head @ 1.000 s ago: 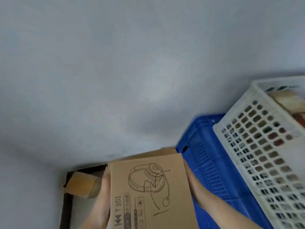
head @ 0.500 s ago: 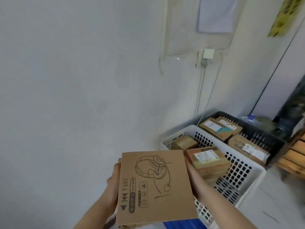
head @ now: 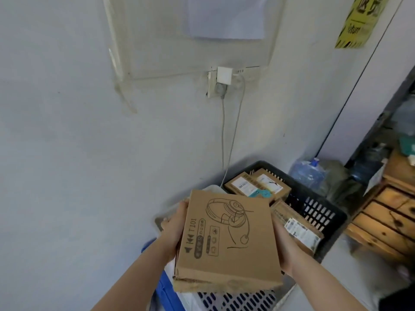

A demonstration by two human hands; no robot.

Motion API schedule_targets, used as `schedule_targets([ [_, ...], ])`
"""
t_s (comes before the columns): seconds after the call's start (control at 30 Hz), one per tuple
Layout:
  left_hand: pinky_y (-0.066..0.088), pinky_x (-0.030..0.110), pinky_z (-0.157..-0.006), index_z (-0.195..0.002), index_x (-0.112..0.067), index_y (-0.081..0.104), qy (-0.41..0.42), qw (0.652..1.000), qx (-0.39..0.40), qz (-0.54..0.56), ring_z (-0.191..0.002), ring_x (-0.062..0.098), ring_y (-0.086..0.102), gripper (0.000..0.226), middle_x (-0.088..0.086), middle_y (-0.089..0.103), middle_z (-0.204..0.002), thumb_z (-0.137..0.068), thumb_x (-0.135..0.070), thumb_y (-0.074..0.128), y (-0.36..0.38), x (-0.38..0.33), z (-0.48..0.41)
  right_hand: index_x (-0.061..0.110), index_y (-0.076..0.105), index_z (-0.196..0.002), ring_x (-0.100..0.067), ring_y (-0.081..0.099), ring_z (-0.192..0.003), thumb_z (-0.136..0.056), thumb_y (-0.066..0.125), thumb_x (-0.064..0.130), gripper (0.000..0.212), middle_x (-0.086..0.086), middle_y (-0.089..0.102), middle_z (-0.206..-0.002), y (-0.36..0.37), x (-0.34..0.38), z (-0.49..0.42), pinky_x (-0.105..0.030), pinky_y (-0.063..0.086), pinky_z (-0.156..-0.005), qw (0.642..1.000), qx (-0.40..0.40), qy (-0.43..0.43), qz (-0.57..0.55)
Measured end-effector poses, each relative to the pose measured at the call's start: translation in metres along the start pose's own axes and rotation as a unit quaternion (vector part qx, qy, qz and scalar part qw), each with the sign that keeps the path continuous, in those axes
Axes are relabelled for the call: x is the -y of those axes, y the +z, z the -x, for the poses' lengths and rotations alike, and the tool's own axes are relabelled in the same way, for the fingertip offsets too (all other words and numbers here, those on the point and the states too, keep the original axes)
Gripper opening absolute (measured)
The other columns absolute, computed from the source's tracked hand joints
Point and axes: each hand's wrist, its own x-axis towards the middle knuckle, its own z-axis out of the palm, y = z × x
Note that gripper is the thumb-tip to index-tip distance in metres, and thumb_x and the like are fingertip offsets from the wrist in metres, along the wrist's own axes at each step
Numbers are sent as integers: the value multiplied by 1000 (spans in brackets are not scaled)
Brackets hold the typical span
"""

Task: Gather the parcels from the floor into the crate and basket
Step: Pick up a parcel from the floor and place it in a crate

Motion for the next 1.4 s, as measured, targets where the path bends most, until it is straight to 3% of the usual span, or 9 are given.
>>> schedule_targets([
  [0.1,42,28,-52,-84,-16,60,12,999,30,18,-52,20,56,51,5,58,-67,-75,-66,52,22,-11,-31,14,67,-113,-28,68,-75,-86,55,67,61,-12,72,-86,-14,23,-43,-36,51,-65,1000,0,27,12],
  [0.27,43,29,-53,-137,-2,45,4,990,-142,25,-57,19,52,66,5,54,-70,-92,-50,44,28,-16,-57,21,64,-123,-32,66,-102,-84,51,73,66,-13,74,-104,-2,22,-91,-46,53,-91,998,-5,53,44],
  [0.43,47,31,-59,-69,-16,53,-31,993,-107,46,-51,21,55,52,5,57,-59,-91,-59,33,36,-9,-73,28,64,-107,-30,64,-102,-90,37,73,55,-10,71,-104,3,13,-96,-42,52,-90,995,-3,89,36],
  [0.6,54,44,-77,-82,-17,60,13,991,-135,-7,-68,27,63,58,7,65,-69,-73,-69,36,55,-19,-85,28,52,-135,-30,61,-110,-89,43,72,65,-12,64,-124,-12,31,-111,-42,51,-93,998,-4,68,4],
  [0.73,56,42,-75,-86,-13,65,40,993,-110,-35,-66,27,65,53,8,69,-70,-89,-57,34,103,-48,-90,29,59,-132,-32,64,-109,-75,59,75,73,-10,68,-120,-44,56,-132,-48,51,-95,999,-16,27,-39],
  [0.87,55,50,-80,-74,-17,61,123,985,-92,-73,-76,32,65,39,17,68,-81,-92,-39,35,192,-76,-114,23,69,-119,-34,66,-105,-90,50,63,52,-11,74,-109,-117,92,-159,-45,52,-88,998,0,-10,-63],
  [1.0,45,26,-69,-110,-24,60,149,982,-77,-89,-85,7,59,22,-5,63,-98,-101,-30,40,305,-73,-157,25,61,-129,-36,65,-109,-93,49,56,49,-12,70,-120,-220,127,-199,-45,58,-75,994,-7,-56,-94],
  [1.17,49,30,-91,-125,-28,55,87,985,8,-152,-100,11,61,31,-6,64,-116,-95,-30,57,405,-43,-216,28,47,-139,-36,63,-114,-65,76,64,87,-12,65,-127,-321,135,-232,-59,53,-89,986,-111,-47,-111],
  [1.4,44,3,-56,-114,-35,58,66,981,30,-183,-82,-7,58,24,-21,62,-94,-97,-19,56,465,-12,-240,32,33,-127,-21,59,-92,-96,60,32,41,-4,56,-108,-379,130,-234,-38,51,-74,974,-188,-67,-108],
])
